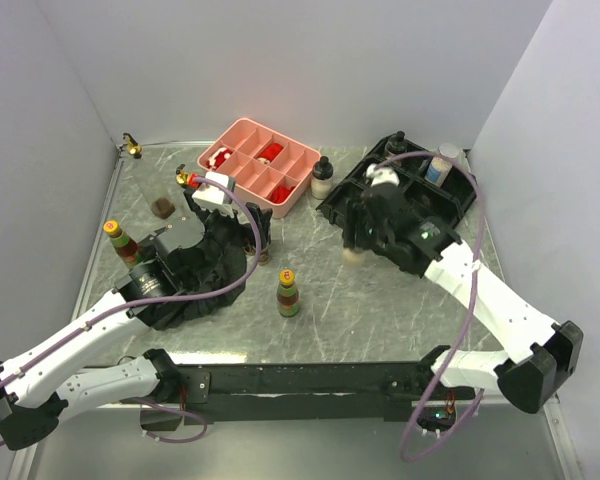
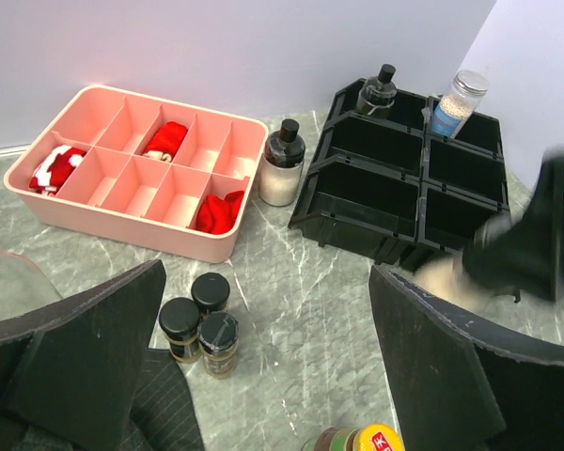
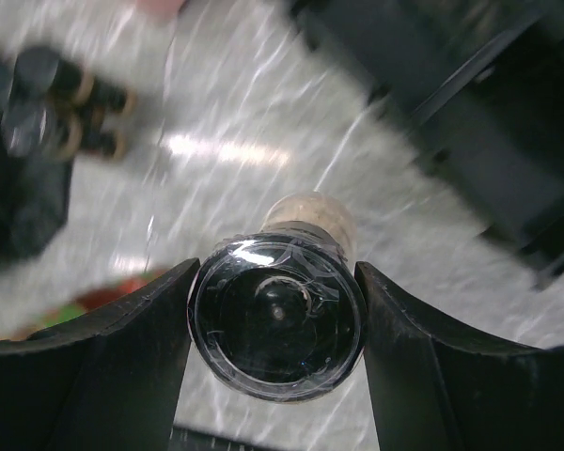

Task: Organize the condiment bottles
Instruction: Pick up the bottle from the center of the board, then place the bottle in the storage box.

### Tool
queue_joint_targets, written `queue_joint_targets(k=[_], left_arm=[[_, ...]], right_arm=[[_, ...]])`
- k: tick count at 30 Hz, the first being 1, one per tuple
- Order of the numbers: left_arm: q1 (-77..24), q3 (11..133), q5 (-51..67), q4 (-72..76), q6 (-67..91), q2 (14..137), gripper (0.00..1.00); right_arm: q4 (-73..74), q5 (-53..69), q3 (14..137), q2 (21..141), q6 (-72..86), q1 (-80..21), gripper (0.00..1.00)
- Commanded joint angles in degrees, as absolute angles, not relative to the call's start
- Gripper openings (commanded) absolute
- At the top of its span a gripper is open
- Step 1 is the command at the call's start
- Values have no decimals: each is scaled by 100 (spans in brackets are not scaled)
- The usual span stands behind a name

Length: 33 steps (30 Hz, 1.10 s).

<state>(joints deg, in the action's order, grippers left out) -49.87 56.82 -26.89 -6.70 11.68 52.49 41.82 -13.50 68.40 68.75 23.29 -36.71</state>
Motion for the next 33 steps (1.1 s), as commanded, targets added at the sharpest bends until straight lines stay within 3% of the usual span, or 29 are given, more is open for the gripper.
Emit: queue_joint_targets(k=[1,13,33], left_arm=[[-5001,5704,-2804,-475,1143,5221,96],[-5001,5696,-2795,-457,1151,5124,96],[-5001,5678,-2733,-448,1160,5133,96]], right_arm=[[3727,-1811,7514,7048,2066,-2963,34],[2725,-2355,8305,8146,1951,-942,34],[1793,-1549,8728,9536,1652,140,32]])
